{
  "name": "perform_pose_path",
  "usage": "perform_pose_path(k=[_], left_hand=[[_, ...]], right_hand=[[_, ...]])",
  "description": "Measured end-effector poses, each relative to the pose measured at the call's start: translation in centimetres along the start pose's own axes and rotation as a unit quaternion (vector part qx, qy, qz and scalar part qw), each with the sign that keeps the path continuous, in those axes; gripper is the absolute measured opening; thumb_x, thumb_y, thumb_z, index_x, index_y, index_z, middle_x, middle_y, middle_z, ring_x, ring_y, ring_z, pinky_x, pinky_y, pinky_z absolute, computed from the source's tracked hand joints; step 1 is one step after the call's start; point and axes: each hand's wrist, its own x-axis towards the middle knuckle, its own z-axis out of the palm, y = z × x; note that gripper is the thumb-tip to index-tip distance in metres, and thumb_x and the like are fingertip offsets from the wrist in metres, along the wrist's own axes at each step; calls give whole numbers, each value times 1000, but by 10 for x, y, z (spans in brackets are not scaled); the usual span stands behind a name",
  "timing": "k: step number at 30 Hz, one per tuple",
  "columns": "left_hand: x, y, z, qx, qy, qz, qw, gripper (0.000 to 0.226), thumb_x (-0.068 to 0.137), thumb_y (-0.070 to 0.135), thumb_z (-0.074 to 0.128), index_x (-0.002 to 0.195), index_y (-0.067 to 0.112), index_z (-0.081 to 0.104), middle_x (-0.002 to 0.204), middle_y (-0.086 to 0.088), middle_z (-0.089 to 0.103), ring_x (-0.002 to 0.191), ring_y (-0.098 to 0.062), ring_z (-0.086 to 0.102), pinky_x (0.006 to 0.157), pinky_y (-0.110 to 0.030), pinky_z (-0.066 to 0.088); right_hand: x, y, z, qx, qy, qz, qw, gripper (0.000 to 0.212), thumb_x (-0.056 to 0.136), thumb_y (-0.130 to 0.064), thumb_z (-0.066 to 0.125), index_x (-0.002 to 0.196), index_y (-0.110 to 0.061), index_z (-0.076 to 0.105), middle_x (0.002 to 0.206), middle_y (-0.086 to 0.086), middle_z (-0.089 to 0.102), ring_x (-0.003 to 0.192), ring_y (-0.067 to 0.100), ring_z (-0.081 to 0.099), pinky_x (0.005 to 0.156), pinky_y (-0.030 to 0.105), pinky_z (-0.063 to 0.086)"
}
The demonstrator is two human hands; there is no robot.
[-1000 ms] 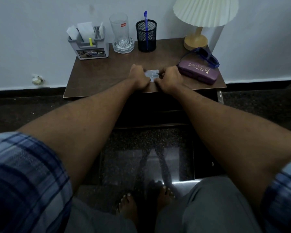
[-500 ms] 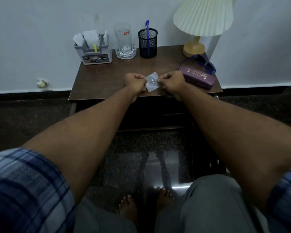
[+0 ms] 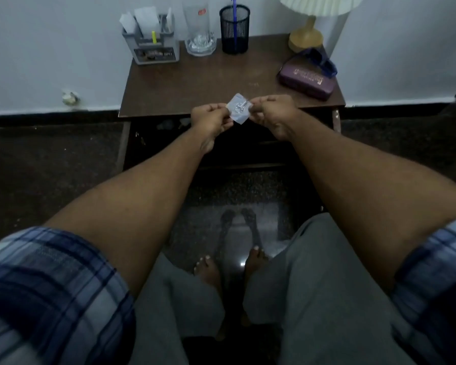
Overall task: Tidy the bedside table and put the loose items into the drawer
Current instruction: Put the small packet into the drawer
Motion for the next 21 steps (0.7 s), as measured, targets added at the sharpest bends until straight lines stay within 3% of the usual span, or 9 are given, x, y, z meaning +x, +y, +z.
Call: perform_pose_path(k=[3, 8, 15, 19, 21], left_hand=[[-9, -27, -13, 3, -2, -24, 1000, 9, 95, -1, 60, 100, 2, 67, 87, -13, 69, 67, -14, 63, 56, -18, 57], [-7, -70, -26, -2, 24, -59, 998, 15, 96, 1, 62, 83, 7, 65, 83, -11, 70, 67, -14, 66, 54, -19, 58], [23, -99, -24, -3, 50, -84, 995, 4, 97, 6, 65, 94, 5, 68, 89, -12, 72, 72, -14, 70, 60, -21, 60], [47, -104, -19, -6, 51, -88, 995, 14, 97, 5, 65, 84, 9, 67, 82, -8, 71, 68, -12, 68, 60, -19, 60], [60, -105, -16, -8, 59, -91, 994, 15, 97, 4, 64, 83, 10, 67, 80, -8, 70, 65, -10, 67, 58, -18, 60]], right_hand=[[-7, 24, -3, -2, -18, 34, 999, 14, 89, 13, 63, 83, 1, 65, 86, 15, 69, 74, 20, 70, 60, 22, 59], [-6, 60, -4, 9, -20, 66, 998, 10, 86, 15, 66, 80, 7, 64, 84, 20, 70, 69, 23, 74, 57, 24, 59], [26, 89, 1, -10, 13, 101, 995, 8, 89, 10, 66, 85, 3, 65, 90, 19, 71, 77, 26, 74, 57, 27, 60], [49, 101, 10, -18, 29, 97, 995, 7, 89, 3, 69, 95, 1, 67, 90, 16, 70, 78, 26, 72, 60, 30, 62], [61, 104, 17, -14, 47, 85, 995, 9, 89, 3, 70, 85, -3, 64, 84, 13, 68, 72, 23, 69, 57, 28, 61]])
